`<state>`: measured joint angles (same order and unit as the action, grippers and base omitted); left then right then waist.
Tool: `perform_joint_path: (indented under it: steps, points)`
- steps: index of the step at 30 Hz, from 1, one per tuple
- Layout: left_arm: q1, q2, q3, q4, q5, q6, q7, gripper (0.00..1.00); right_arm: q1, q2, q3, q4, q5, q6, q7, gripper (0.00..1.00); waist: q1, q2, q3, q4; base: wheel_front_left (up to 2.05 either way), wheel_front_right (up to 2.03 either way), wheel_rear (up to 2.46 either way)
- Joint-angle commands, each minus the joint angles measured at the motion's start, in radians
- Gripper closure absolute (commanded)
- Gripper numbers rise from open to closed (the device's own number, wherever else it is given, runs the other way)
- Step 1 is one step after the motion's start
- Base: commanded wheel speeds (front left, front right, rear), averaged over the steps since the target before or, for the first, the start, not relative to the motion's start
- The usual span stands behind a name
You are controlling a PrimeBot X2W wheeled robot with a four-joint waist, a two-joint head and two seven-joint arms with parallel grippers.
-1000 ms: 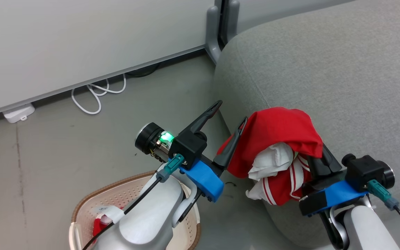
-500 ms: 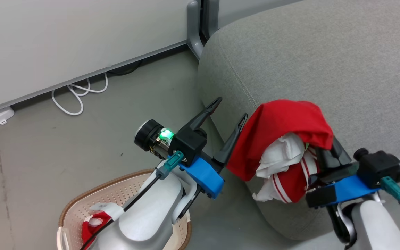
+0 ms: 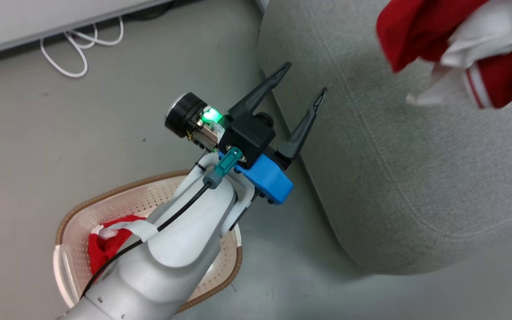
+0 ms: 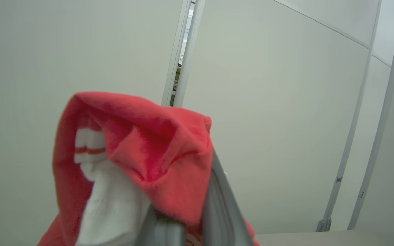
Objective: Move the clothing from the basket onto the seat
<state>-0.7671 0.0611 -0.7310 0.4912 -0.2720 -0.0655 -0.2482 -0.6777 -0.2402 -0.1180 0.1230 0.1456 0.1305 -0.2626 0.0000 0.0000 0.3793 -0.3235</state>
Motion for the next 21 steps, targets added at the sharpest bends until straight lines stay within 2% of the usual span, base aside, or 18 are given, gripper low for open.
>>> perform_joint_path:
  steps: [1, 6, 10, 12, 16, 21]
  points:
    - [-0.039, 0.005, -0.006, -0.004, 0.013, 0.004, 0.007, 0.0, -0.068, -0.037, -0.036, 0.003, 0.006, 0.0, -0.004, 1.0, 0.0, 0.0, 0.111, 0.028, 0.0, 0.0, 0.0]
    - [-0.113, 0.001, -0.028, -0.003, 0.034, 0.0, 0.016, 0.0, -0.216, -0.126, -0.146, 0.05, 0.02, 0.0, -0.003, 1.0, 0.0, 0.0, 0.217, 0.053, 0.0, 0.0, 0.0]
    - [-0.155, -0.003, -0.041, 0.0, 0.043, 0.004, 0.017, 0.0, -0.292, -0.192, -0.193, 0.108, 0.024, 0.0, -0.004, 1.0, 0.0, 0.0, 0.282, 0.067, 0.0, 0.0, 0.0]
    - [-0.163, -0.004, -0.044, 0.001, 0.044, 0.006, 0.016, 0.0, -0.307, -0.202, -0.201, 0.133, 0.031, 0.0, -0.003, 1.0, 0.0, 0.0, 0.295, 0.07, 0.0, 0.0, 0.0]
    - [-0.193, -0.007, -0.058, 0.008, 0.043, 0.009, 0.012, 0.0, -0.351, -0.234, -0.202, 0.262, 0.052, 0.0, -0.003, 1.0, 0.0, 0.0, 0.341, 0.079, 0.0, 0.0, 0.0]
    - [-0.218, -0.009, -0.076, 0.02, 0.04, 0.012, 0.007, 0.0, -0.369, -0.227, -0.163, 0.417, 0.066, 0.0, -0.003, 1.0, 0.0, 0.0, 0.377, 0.087, 0.0, 0.0, 0.0]
